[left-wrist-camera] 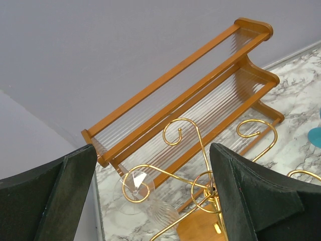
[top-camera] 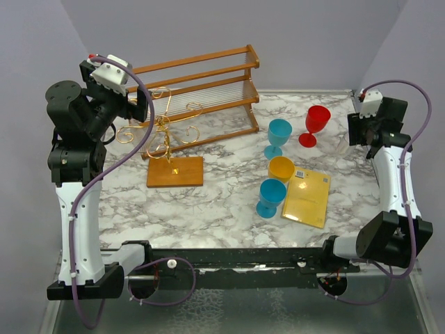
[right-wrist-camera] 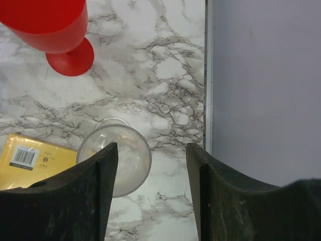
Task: Place the wine glass upside down on the wine glass rack
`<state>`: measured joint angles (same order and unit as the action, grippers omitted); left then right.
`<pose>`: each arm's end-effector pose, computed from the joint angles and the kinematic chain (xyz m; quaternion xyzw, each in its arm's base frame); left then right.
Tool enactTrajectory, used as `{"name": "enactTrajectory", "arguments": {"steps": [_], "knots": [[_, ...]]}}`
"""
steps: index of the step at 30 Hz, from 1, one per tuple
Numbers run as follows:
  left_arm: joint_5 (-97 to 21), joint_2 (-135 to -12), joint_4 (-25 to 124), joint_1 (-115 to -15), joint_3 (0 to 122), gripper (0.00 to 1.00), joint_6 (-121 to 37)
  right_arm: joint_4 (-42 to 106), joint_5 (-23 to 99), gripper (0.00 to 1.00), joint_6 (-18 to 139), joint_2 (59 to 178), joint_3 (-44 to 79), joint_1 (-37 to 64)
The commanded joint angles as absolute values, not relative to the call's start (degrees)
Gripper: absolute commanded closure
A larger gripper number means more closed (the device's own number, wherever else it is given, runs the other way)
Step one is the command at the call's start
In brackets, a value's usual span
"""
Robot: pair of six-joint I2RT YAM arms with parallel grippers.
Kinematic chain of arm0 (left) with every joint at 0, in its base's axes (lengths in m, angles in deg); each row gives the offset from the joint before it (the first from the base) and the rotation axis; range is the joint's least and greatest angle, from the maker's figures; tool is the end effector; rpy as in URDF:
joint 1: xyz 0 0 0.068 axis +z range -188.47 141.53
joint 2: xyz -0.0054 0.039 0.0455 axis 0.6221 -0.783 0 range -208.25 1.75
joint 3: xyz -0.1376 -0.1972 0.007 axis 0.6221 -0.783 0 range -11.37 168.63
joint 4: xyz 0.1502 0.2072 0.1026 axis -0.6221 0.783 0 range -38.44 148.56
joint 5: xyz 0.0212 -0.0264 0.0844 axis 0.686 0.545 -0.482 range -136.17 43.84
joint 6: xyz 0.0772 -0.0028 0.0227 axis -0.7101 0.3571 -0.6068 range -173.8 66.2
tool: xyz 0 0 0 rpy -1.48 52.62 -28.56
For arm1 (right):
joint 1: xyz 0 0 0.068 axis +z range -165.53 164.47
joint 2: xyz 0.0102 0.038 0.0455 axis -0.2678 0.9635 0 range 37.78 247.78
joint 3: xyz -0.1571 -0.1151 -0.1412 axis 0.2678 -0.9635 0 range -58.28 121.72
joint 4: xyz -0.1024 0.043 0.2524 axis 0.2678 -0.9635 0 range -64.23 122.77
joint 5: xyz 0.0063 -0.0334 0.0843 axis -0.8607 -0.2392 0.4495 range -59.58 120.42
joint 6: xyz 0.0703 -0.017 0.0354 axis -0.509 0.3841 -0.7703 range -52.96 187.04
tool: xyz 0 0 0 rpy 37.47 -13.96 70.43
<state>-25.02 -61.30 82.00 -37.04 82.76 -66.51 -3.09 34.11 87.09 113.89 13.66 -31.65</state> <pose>0.2469 -0.0190 0.5062 0.1978 0.6750 -0.0420 0.7096 0.3263 -0.0896 0.2859 -0.0446 0.9049 -0.1034 0.4104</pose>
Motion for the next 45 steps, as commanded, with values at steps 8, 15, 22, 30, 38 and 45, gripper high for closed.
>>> {"name": "enactTrajectory", "arguments": {"steps": [8, 15, 22, 30, 38, 45], "knots": [[-24.4, -60.8, 80.4, -36.8, 82.2, 0.03, -66.4, -5.2, 36.7, 0.59, 89.2, 115.1, 14.5, -32.5], [-24.4, -60.7, 80.4, -36.8, 82.3, 0.03, -66.7, -5.8, 37.8, 0.68, 89.1, 116.4, 15.0, -32.6], [-24.7, -60.7, 80.4, -36.8, 82.1, 0.03, -67.3, -6.3, 38.6, 0.77, 89.3, 117.5, 15.4, -32.6], [-26.5, -60.6, 80.4, -36.8, 82.2, 0.02, -67.9, -8.7, 39.9, 0.93, 90.3, 118.8, 20.0, -32.6], [-28.9, -60.4, 80.3, -36.8, 82.5, 0.01, -67.1, -12.4, 40.5, 0.99, 91.6, 119.0, 27.6, -32.6], [-27.8, -60.1, 79.8, -36.8, 82.8, 0.01, -65.4, -14.2, 39.0, 0.99, 88.9, 119.9, 38.1, -32.5]]}}
